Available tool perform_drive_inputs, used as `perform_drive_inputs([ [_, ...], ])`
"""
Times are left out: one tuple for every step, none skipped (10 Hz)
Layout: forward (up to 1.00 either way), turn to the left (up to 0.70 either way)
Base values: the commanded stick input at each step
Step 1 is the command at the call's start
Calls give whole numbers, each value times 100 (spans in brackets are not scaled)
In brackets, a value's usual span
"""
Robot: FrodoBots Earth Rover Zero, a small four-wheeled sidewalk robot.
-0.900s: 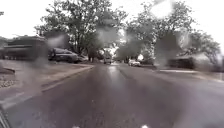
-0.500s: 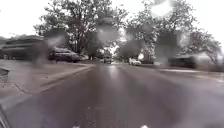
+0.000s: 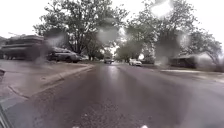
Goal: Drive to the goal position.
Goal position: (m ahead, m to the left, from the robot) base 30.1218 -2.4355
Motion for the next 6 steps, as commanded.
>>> perform_drive_inputs([
  [70, 0],
  [70, 0],
  [70, 0],
  [70, 0],
  [70, 0],
  [70, 0],
])
